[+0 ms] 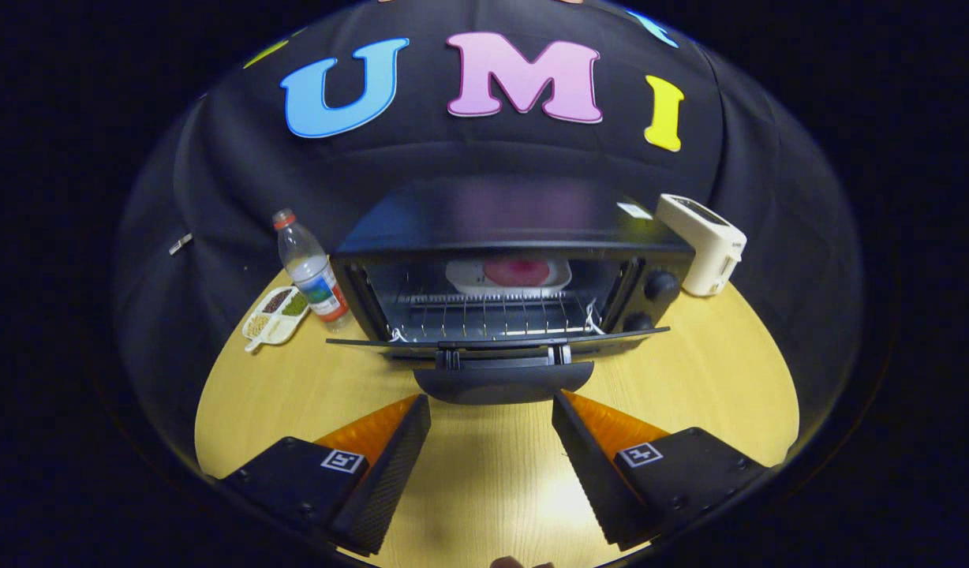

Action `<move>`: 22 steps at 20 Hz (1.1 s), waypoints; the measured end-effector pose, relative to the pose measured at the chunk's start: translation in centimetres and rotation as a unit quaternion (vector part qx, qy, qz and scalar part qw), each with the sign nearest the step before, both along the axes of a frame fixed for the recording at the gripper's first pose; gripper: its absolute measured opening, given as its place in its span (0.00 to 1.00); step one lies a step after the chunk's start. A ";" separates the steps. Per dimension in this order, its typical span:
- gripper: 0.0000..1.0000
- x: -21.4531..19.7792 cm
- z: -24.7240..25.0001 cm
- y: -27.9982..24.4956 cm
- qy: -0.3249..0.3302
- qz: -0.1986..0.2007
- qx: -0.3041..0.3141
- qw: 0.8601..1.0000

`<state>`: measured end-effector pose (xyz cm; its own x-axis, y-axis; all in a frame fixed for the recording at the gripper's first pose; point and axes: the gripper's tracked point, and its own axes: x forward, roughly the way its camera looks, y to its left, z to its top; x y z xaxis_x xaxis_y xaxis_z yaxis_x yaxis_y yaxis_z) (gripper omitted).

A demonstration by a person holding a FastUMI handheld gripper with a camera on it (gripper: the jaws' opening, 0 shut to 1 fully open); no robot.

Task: Open the toaster oven, put the food inside, and close the toaster oven door.

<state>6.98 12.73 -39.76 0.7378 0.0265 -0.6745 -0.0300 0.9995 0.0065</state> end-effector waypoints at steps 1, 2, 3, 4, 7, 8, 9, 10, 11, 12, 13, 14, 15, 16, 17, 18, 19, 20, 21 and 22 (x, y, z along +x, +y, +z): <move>1.00 0.6 0.8 -0.1 -0.008 0.000 0.002 1.000; 1.00 0.9 1.6 -0.1 -0.016 -0.001 0.004 1.000; 1.00 1.4 2.2 0.2 -0.024 -0.003 0.006 1.000; 1.00 1.9 2.9 0.4 -0.033 -0.002 0.011 0.999; 1.00 2.3 5.8 1.2 -0.066 -0.003 0.031 0.997; 1.00 2.2 6.7 1.1 -0.076 -0.006 0.035 0.996; 1.00 2.2 7.8 0.8 -0.085 -0.006 0.040 0.996; 1.00 2.0 8.9 0.6 -0.094 -0.006 0.044 0.995; 1.00 1.7 10.0 0.2 -0.104 -0.006 0.046 0.993; 1.00 1.5 11.4 -0.5 -0.119 -0.008 0.046 0.992; 1.00 1.3 13.0 -1.2 -0.134 -0.010 0.045 0.990; 1.00 1.1 14.6 -2.0 -0.150 -0.012 0.044 0.988; 1.00 0.9 16.2 -2.7 -0.166 -0.014 0.043 0.985; 1.00 0.7 18.0 -3.5 -0.183 -0.017 0.043 0.982; 1.00 0.6 19.9 -4.4 -0.198 -0.020 0.042 0.979; 1.00 0.5 21.7 -5.0 -0.215 -0.021 0.042 0.976; 1.00 0.3 23.5 -5.7 -0.229 -0.016 0.037 0.973; 1.00 0.1 25.0 -6.5 -0.242 -0.012 0.030 0.970; 1.00 -0.2 26.5 -7.3 -0.256 -0.009 0.024 0.966; 1.00 -0.5 27.8 -8.0 -0.269 -0.005 0.018 0.963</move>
